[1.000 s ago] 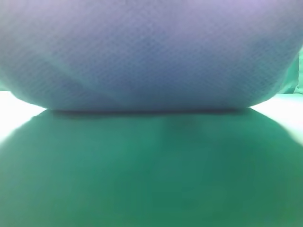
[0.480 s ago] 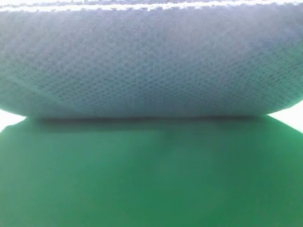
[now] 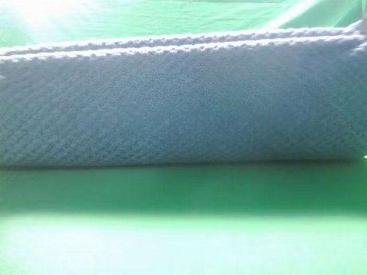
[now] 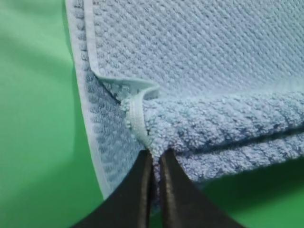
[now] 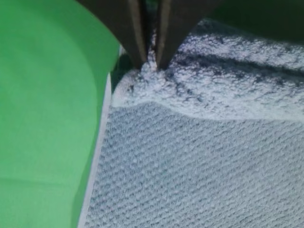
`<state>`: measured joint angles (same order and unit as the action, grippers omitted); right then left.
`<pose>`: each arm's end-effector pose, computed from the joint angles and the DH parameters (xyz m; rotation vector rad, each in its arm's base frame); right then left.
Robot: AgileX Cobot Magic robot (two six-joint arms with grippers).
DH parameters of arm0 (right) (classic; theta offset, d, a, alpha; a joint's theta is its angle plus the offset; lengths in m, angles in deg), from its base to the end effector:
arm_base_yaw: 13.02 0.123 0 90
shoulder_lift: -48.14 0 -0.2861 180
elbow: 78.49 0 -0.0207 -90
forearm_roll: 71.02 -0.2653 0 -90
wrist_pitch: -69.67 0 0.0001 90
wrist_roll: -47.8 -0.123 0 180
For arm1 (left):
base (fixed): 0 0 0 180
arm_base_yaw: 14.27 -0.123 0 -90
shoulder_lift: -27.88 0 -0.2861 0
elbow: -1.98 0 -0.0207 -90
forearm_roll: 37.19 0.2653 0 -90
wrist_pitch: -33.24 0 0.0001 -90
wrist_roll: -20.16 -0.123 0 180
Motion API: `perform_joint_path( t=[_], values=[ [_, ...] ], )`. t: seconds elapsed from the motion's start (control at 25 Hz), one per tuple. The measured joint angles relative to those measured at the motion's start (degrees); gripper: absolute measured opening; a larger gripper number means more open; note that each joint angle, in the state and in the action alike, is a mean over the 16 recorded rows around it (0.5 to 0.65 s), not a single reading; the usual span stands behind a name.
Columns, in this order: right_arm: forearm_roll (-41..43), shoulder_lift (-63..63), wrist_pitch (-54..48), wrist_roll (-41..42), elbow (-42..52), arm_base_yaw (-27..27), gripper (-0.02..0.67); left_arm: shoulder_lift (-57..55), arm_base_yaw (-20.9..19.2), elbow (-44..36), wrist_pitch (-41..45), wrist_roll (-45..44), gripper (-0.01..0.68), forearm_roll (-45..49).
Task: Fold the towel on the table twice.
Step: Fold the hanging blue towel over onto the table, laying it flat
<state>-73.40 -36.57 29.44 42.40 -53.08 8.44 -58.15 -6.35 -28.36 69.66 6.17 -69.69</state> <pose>0.2693 0.1094 0.2292 -0.3364 2.6172 0.2074 0.2802 -0.0786 0.2099 0.0023 2.6050 -0.5542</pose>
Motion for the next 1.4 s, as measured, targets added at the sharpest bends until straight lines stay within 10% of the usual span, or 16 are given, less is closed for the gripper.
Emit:
perform_joint_path(
  t=[1.04, 1.4],
  values=[
    [2.94, -30.44, 9.50, 4.87, -24.83, -3.47, 0.000, -28.67, 0.00, 24.13, -10.69, -0.59, 0.013, 0.35],
    [3.14, -32.06, 11.44, 5.06, -25.41, -3.63, 0.171, -30.76, -0.06, 24.27, -11.35, -0.66, 0.260, 0.74]
  ],
)
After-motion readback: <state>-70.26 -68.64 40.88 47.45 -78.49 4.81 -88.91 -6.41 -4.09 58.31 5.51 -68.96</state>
